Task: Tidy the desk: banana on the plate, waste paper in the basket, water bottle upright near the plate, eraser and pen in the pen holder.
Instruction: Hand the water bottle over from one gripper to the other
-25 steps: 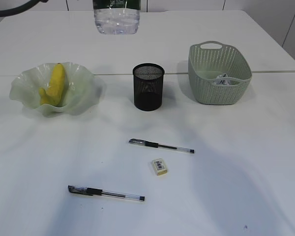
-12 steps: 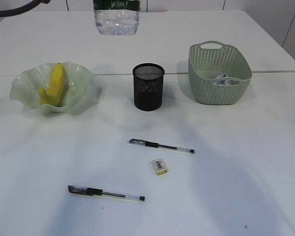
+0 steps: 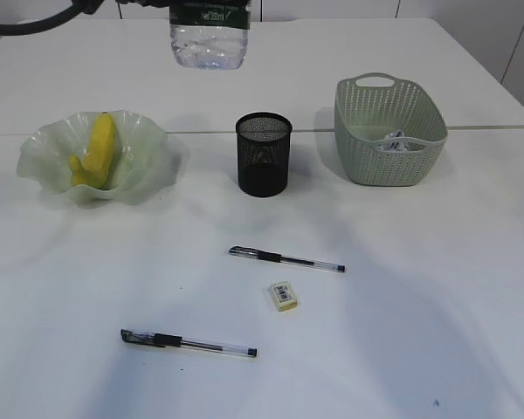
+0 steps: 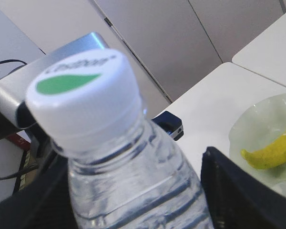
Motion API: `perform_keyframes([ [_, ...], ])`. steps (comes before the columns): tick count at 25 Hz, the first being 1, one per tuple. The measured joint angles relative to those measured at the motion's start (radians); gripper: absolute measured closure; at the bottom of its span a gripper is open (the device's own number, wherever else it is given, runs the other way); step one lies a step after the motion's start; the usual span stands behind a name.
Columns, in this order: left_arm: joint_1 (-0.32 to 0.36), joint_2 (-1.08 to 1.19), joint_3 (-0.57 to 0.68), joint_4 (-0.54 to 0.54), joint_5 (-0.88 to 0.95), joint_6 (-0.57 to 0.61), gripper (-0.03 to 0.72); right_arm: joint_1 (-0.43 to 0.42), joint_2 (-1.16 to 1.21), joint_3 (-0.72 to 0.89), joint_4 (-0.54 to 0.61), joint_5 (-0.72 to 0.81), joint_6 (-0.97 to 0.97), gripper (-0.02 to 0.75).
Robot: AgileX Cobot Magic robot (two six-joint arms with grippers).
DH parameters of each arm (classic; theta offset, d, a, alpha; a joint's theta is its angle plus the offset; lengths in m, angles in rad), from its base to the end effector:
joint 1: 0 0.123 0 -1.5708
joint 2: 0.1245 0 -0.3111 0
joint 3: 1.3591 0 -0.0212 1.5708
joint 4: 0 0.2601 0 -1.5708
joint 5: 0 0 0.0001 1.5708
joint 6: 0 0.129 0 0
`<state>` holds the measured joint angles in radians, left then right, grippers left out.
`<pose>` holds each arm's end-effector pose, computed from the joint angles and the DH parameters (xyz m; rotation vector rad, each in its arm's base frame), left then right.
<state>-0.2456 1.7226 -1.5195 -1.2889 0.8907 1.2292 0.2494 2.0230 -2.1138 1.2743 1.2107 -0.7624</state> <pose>0.3868 -0.1963 0.3762 0.8474 1.7862 -0.9439 0.4296 0.2286 0.4240 -0.8473 1.8175 1.3395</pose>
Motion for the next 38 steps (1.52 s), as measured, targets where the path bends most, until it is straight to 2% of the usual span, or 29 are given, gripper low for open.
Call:
perform_keyframes([
  [11,0.0,0.004,0.0,0.015,-0.022,0.002,0.327,-0.012,0.0,-0.002,-0.013,0.002,0.0,0.191],
  [20,0.019,0.008,0.004,0.03,-0.122,-0.001,0.327,-0.04,-0.004,-0.004,-0.03,0.014,0.015,0.195],
  [24,0.019,0.008,0.004,0.035,-0.127,-0.001,0.327,-0.04,-0.004,-0.004,-0.071,0.017,0.027,0.194],
  [27,0.019,0.008,0.004,0.054,-0.147,-0.001,0.327,-0.04,-0.004,-0.004,-0.154,0.018,0.058,0.184],
  [35,0.027,0.008,0.004,0.056,-0.216,-0.001,0.327,-0.04,-0.004,-0.004,-0.477,0.024,0.071,0.18],
  [38,0.027,0.008,0.004,0.056,-0.242,-0.002,0.327,-0.04,-0.004,-0.004,-0.532,0.024,0.073,0.179],
])
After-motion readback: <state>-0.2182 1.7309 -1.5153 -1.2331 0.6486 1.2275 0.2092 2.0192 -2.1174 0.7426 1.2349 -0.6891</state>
